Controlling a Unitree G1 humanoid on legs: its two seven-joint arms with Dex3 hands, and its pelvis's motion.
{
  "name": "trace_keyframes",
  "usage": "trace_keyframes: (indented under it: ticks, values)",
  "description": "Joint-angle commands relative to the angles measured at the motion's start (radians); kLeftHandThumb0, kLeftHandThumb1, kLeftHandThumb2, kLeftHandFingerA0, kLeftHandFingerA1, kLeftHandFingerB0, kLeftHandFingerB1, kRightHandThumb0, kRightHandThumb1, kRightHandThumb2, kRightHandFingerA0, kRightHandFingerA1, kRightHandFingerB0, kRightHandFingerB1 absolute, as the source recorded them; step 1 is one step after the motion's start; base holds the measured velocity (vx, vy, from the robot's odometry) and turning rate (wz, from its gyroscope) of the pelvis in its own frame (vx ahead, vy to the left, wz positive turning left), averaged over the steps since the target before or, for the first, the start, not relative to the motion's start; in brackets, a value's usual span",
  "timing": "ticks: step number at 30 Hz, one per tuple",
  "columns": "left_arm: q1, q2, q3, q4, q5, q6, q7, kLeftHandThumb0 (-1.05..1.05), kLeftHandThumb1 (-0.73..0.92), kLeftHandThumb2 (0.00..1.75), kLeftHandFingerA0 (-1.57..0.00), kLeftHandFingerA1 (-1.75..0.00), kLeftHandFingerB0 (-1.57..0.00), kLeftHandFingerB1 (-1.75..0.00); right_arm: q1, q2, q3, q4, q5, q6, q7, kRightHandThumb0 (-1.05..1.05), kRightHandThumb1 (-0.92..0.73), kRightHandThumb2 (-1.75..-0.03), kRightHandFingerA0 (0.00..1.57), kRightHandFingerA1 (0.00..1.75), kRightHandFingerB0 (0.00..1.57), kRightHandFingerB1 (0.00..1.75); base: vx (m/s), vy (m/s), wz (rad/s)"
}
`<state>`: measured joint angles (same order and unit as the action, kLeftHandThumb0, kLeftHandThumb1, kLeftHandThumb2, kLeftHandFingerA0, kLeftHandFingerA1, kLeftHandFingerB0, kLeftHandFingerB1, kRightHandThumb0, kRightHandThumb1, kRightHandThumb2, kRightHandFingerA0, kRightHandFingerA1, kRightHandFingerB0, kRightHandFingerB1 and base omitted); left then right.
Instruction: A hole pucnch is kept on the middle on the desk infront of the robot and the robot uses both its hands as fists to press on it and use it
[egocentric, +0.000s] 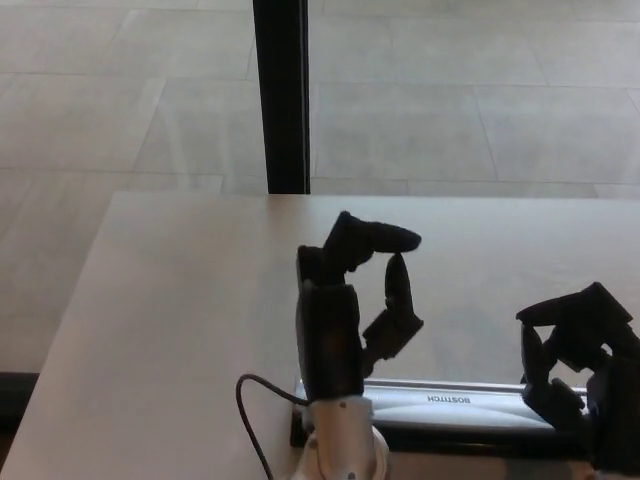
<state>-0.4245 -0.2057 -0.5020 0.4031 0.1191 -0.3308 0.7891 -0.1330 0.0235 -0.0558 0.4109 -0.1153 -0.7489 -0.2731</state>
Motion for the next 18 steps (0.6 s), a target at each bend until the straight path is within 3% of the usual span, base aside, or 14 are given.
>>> trace_keyframes:
  ticks: [1,2,4,5,6,8,9,10,11,12,13,14,16,18]
  values:
    - [-0.184,0.29,0.383,-0.599,-0.971,0.825,-0.4,-0.23,0.84,0.82,-0.83,-1.75,-0.61,-1.46,-0.056,-0.378,-0.149,-0.526,0.485,0.702,0.296,-0.25,-0.65,-1.0,0.97,1.75,0.76,1.35,0.0,0.0,0.0]
    - [-0.174,0.341,0.4,-0.63,-1.019,0.837,-0.414,-0.22,0.78,0.92,-0.84,-1.75,-0.63,-1.45,-0.049,-0.425,-0.186,-0.532,0.534,0.706,0.31,-0.25,-0.65,-1.0,0.98,1.75,0.76,1.35,0.0,0.0,0.0]
    - [-0.128,0.451,0.432,-0.678,-1.08,0.845,-0.475,-0.22,0.77,0.97,-0.84,-1.75,-0.62,-1.45,-0.023,-0.487,-0.261,-0.528,0.574,0.714,0.305,-0.23,-0.66,-0.93,0.98,1.75,0.77,1.22,0.0,0.0,0.0]
    - [-0.103,0.495,0.444,-0.69,-1.088,0.84,-0.515,-0.24,0.78,0.96,-0.83,-1.75,-0.6,-1.47,-0.011,-0.516,-0.294,-0.516,0.579,0.711,0.312,-0.24,-0.7,-0.9,0.95,1.75,0.76,1.23,0.0,0.0,0.0]
    - [-0.057,0.558,0.462,-0.711,-1.093,0.832,-0.562,-0.26,0.79,0.92,-0.8,-1.75,-0.57,-1.52,0.013,-0.563,-0.339,-0.489,0.579,0.69,0.343,-0.22,-0.64,-0.92,1.21,1.67,0.78,1.14,0.0,0.0,0.0]
    - [-0.021,0.6,0.475,-0.731,-1.102,0.832,-0.575,-0.26,0.79,0.92,-0.8,-1.75,-0.57,-1.52,0.035,-0.593,-0.367,-0.487,0.582,0.698,0.35,-0.22,-0.64,-0.92,1.21,1.67,0.78,1.14,0.0,0.0,0.0]
    - [0.084,0.69,0.564,-0.73,-1.143,0.838,-0.617,-0.26,0.86,0.79,-0.82,-1.75,-0.47,-1.67,0.084,-0.667,-0.47,-0.405,0.59,0.692,0.392,-0.29,-0.61,-0.8,0.96,1.66,0.79,0.77,0.0,0.0,0.0]
    - [0.129,0.729,0.601,-0.73,-1.163,0.842,-0.635,-0.26,0.86,0.79,-0.82,-1.75,-0.47,-1.67,0.107,-0.699,-0.516,-0.372,0.594,0.692,0.41,-0.29,-0.61,-0.8,0.96,1.66,0.79,0.77,0.0,0.0,0.0]
    - [0.15,0.739,0.62,-0.727,-1.17,0.845,-0.628,-0.26,0.9,0.72,-0.78,-1.75,-0.52,-1.5,0.116,-0.71,-0.537,-0.351,0.605,0.693,0.421,-0.29,-0.58,-0.74,0.99,1.58,0.82,0.69,0.0,0.0,0.0]
    - [0.213,0.753,0.69,-0.709,-1.182,0.847,-0.587,-0.25,0.88,0.68,-0.78,-1.75,-0.46,-1.18,0.141,-0.741,-0.603,-0.279,0.618,0.694,0.437,-0.34,-0.54,-0.68,1.02,1.41,0.87,0.56,0.0,0.0,0.0]
    - [0.276,0.756,0.772,-0.681,-1.181,0.848,-0.526,-0.26,0.87,0.64,-0.73,-1.75,-0.33,-0.91,0.166,-0.768,-0.671,-0.194,0.617,0.686,0.442,-0.35,-0.52,-0.69,1.02,1.36,0.9,0.58,0.0,0.0,0.0]
    - [0.315,0.763,0.815,-0.658,-1.158,0.844,-0.513,-0.23,0.88,0.62,-0.68,-1.75,-0.39,-0.83,0.171,-0.781,-0.71,-0.131,0.619,0.681,0.434,-0.39,-0.5,-0.66,1.07,1.26,0.95,0.57,0.0,0.0,0.0]
    - [0.402,0.759,0.93,-0.56,-1.064,0.796,-0.514,-0.18,0.81,0.6,-0.77,-1.69,-0.5,-0.82,0.188,-0.815,-0.799,0.058,0.59,0.63,0.384,-0.42,-0.56,-0.65,0.99,1.3,0.91,0.63,0.0,0.0,0.0]
    - [0.433,0.761,0.976,-0.493,-1.002,0.762,-0.524,-0.23,0.74,0.61,-0.77,-1.66,-0.58,-0.84,0.191,-0.825,-0.839,0.142,0.589,0.615,0.347,-0.43,-0.54,-0.68,1.0,1.29,0.92,0.66,0.0,0.0,0.0]
